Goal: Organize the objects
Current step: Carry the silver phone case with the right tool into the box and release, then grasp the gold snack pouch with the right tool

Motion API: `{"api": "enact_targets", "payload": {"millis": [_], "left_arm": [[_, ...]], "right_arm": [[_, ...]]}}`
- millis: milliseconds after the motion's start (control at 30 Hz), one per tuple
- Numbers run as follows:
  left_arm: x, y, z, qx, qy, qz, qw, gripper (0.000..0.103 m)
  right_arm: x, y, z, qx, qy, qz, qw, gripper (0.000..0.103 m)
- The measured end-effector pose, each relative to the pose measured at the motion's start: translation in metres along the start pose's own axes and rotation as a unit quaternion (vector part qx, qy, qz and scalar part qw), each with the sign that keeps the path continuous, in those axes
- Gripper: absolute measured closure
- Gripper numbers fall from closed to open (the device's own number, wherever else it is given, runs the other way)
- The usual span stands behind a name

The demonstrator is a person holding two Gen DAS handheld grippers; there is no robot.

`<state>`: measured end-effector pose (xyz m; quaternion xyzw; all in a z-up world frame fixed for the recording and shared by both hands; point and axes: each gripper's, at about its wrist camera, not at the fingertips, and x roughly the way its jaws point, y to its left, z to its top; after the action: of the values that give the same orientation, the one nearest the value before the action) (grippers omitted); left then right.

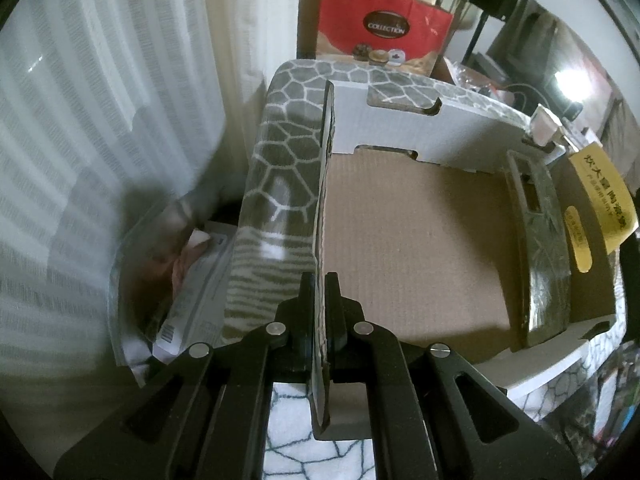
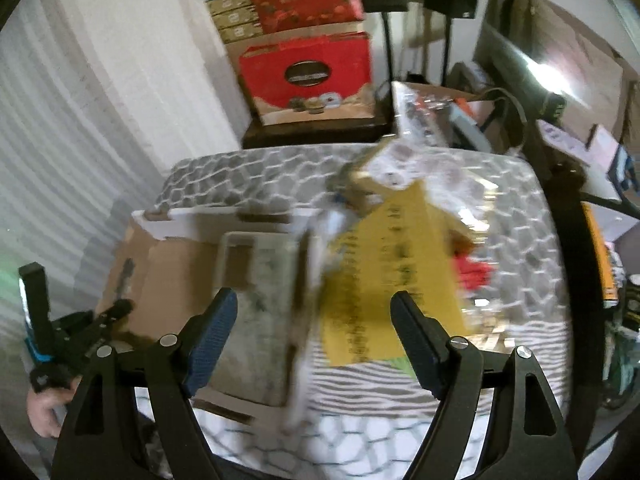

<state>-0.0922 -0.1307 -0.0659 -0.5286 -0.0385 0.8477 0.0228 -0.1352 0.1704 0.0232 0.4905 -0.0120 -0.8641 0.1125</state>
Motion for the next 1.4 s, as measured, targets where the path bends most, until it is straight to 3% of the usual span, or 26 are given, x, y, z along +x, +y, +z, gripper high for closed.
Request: {"api": "enact_targets", "payload": {"millis": [233, 467, 733, 1067, 1133, 1200, 1400], "left_arm": [[0.0, -0.001, 0.0, 0.004, -0.001, 0.005, 1.0, 0.099], [0.0, -0.003, 0.0, 0.006, -0.001, 0.009, 0.9999, 0.099], [0.001, -0.004, 0.0, 0.008, -0.001, 0.011, 0.9999, 0.099], [0.002, -0.004, 0.001, 0.007, 0.001, 0.013, 0.9999, 0.099], [0.002, -0.004, 0.001, 0.007, 0.001, 0.013, 0.9999, 0.099], [0.001, -0.004, 0.001, 0.007, 0.001, 0.013, 0.9999, 0.099], [0.002, -0.004, 0.001, 0.007, 0.001, 0.012, 0.9999, 0.099]], "right_arm": [[-0.014, -0.065, -0.005, 0.025, -0.004, -0.058, 0.998, 0.022], [-0.012, -0.107, -0.015, 0.047, 0.008, -0.074, 0.996, 0.027], [0.0, -0.129, -0.041, 0.04, 0.023, -0.081, 0.996, 0.028], [0.032, -0.118, -0.061, -0.015, 0.056, -0.087, 0.995, 0.028], [0.037, -0.118, -0.063, -0.019, 0.059, -0.09, 0.994, 0.032], [0.041, -0.12, -0.064, -0.016, 0.065, -0.08, 0.995, 0.052], [0.025, -0.125, -0.064, -0.006, 0.05, -0.077, 0.996, 0.057]]}}
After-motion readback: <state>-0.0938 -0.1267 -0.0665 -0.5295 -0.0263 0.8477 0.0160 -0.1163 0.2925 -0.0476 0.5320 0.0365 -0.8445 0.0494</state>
